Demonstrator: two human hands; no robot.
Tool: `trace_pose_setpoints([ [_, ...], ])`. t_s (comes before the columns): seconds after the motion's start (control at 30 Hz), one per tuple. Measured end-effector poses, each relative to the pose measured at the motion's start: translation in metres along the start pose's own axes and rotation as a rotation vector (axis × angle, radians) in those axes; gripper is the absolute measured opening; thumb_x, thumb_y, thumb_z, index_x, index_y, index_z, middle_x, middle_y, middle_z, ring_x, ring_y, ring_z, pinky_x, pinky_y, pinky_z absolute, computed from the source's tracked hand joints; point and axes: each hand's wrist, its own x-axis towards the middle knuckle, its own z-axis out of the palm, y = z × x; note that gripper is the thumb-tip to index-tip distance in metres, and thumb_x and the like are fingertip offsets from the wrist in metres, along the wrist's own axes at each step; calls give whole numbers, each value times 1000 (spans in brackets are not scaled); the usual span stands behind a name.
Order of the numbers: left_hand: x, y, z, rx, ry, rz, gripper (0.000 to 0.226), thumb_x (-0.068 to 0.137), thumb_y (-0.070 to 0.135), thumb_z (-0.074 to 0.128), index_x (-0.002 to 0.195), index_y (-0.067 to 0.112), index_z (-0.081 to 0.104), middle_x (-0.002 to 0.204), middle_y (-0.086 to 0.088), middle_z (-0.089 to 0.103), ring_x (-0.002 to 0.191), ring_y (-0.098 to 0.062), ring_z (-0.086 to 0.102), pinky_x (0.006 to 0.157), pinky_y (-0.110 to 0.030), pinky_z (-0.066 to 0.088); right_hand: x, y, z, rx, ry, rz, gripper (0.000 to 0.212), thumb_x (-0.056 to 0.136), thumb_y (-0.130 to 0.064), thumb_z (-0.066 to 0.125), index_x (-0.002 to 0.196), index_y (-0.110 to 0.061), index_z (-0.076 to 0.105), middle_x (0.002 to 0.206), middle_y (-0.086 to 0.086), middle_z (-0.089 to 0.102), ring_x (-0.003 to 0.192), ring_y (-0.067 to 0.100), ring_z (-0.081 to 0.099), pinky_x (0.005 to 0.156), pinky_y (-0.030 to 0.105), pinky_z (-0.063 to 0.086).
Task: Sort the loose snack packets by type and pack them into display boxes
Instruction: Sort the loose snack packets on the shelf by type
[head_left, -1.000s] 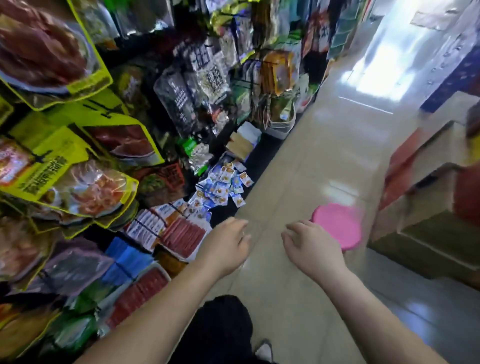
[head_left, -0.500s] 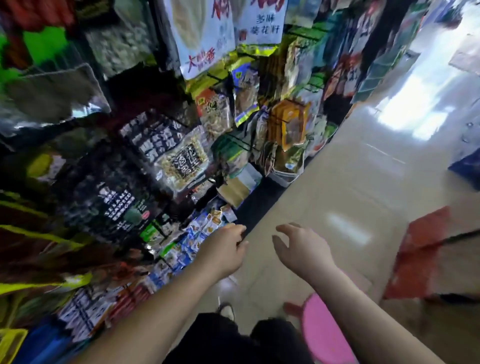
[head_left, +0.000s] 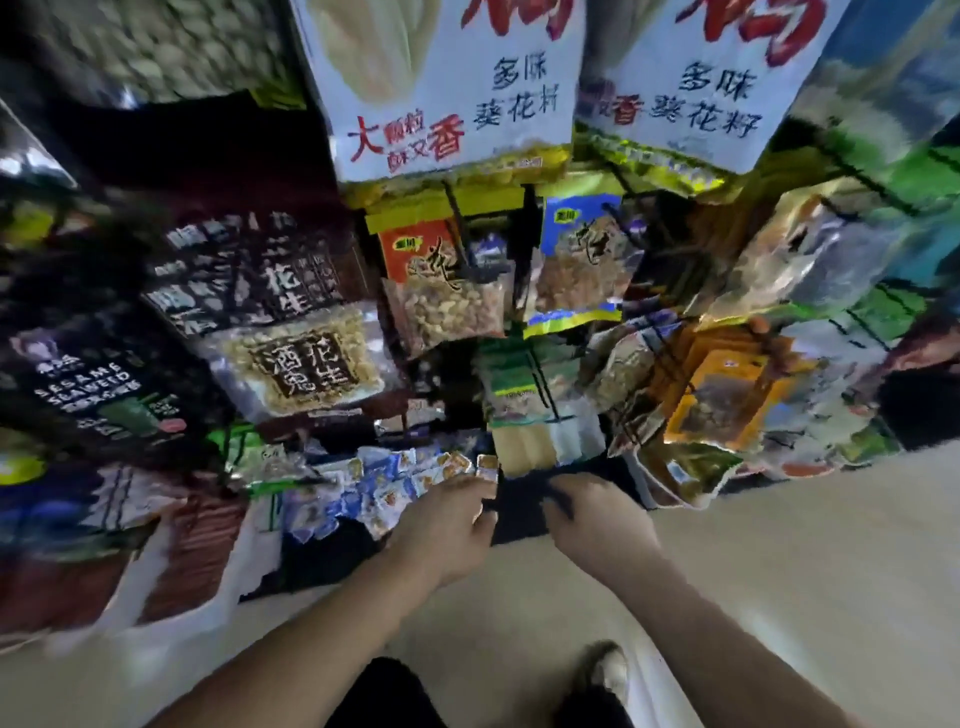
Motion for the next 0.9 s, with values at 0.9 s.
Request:
trace_pose_setpoints([
  [0.9,163,-202,406,-19,35,-296,44,100,36,52,141,20,52,134,-5,59,122,-30,61,96,-42,54,236,166,413,-126,-116,-248,20,96,-45,51,100,-28,62,96,-9,66,94,17,63,76,35,55],
])
